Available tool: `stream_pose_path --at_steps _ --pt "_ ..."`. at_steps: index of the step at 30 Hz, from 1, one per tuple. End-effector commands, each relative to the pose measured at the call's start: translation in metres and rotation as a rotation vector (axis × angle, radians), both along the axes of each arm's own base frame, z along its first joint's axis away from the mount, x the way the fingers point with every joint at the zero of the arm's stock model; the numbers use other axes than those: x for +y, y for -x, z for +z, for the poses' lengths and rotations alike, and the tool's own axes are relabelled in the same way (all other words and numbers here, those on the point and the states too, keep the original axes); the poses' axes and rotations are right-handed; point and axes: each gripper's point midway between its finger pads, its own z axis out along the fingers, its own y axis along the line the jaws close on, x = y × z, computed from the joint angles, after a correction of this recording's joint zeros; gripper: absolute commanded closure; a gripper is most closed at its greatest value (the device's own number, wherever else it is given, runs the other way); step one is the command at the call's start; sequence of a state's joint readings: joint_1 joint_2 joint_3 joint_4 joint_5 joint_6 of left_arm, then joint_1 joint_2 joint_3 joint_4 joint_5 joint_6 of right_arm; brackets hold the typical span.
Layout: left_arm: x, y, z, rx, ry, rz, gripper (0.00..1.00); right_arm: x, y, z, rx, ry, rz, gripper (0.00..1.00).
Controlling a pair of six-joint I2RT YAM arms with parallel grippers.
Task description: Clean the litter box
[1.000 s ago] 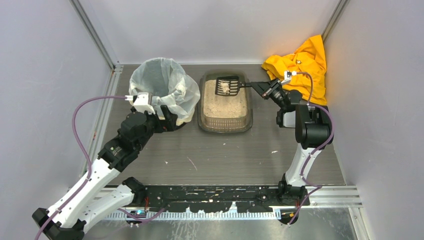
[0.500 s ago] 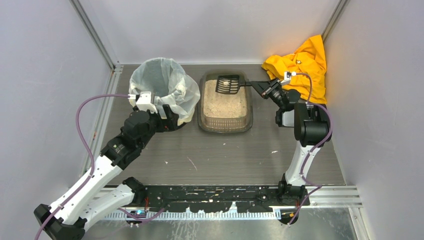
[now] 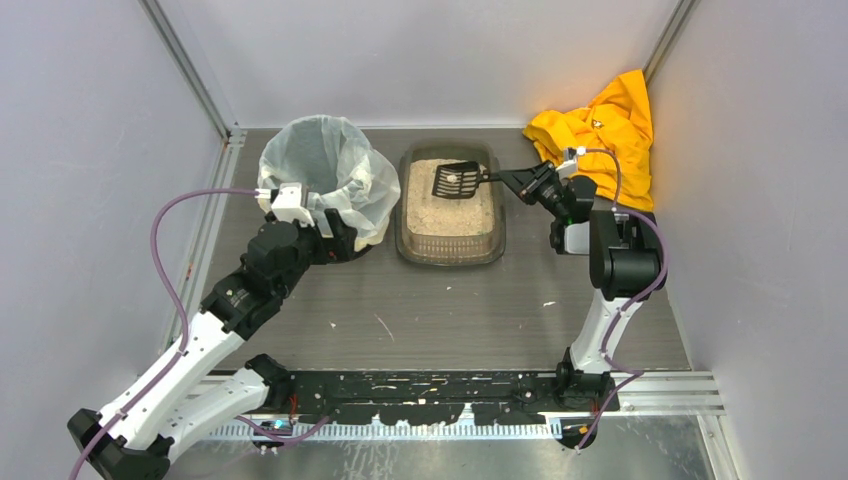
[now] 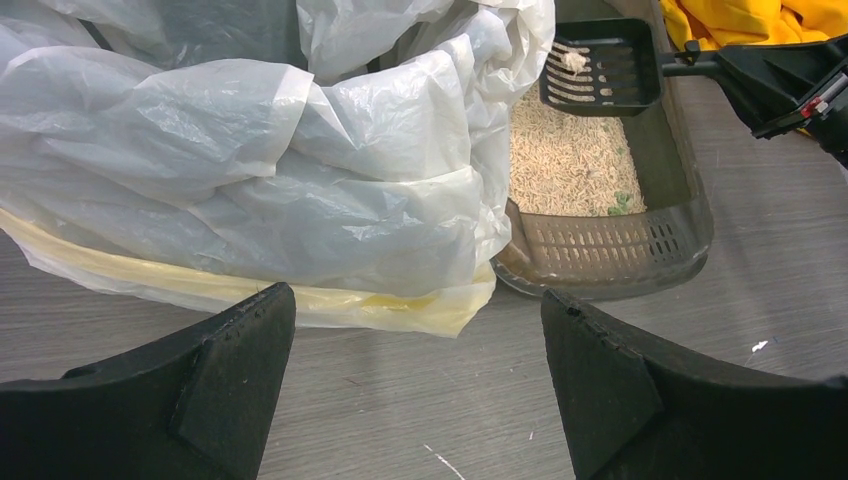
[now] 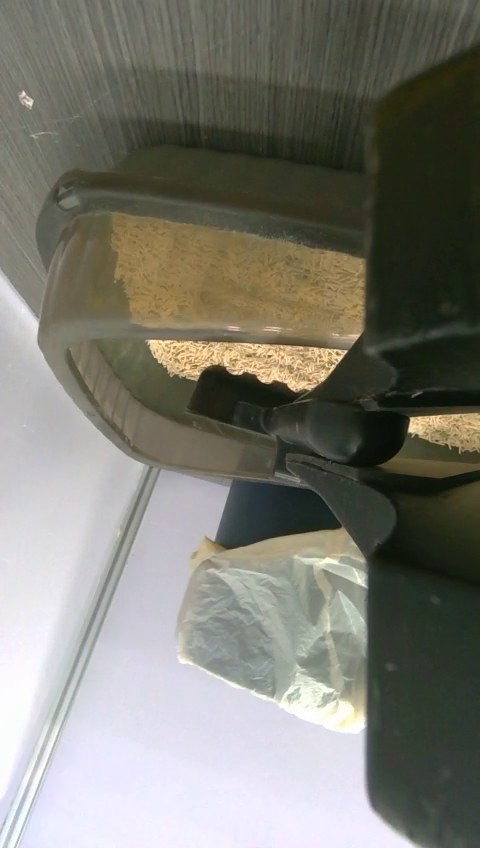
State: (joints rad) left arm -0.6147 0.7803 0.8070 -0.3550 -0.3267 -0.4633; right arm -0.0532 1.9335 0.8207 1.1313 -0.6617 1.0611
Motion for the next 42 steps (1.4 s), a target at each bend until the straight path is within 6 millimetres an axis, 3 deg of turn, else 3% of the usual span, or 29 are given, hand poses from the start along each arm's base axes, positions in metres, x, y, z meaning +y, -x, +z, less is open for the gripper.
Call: stream_pose_path --at_steps 1,4,8,19,24,28,34,38,42 --pt "0.001 -0.004 0.027 -0.081 0.042 0.014 0.08 -0.001 -0.001 0.04 -0.126 0.038 -0.028 0.99" --pt "0.001 -0.004 0.028 -0.079 0.044 0.009 0.08 -0.001 -0.003 0.047 -0.13 -0.015 -0.028 0.99" --pt "0.003 -0.001 0.031 -0.089 0.052 0.009 0.08 0.0 -0.002 0.075 -0.171 -0.093 -0.012 0.99" --pt "0.024 0.013 0.048 -0.144 0.073 0.064 0.08 0.005 -0.001 0.149 -0.163 0.051 -0.019 0.99" --pt "0.021 0.013 0.047 -0.139 0.079 0.053 0.08 0.018 0.004 0.198 -0.223 0.084 0.001 0.99" --pt "0.019 0.013 0.048 -0.142 0.086 0.042 0.08 0.055 0.009 0.242 -0.303 0.102 0.062 0.99" --pt "0.02 0.014 0.046 -0.139 0.082 0.045 0.08 0.111 0.011 0.287 -0.384 0.093 0.172 0.99" --pt "0.023 0.015 0.046 -0.14 0.079 0.053 0.08 0.164 0.021 0.296 -0.409 0.126 0.273 0.99" --pt "0.025 0.014 0.045 -0.14 0.08 0.069 0.08 0.21 0.03 0.284 -0.406 0.2 0.368 0.99"
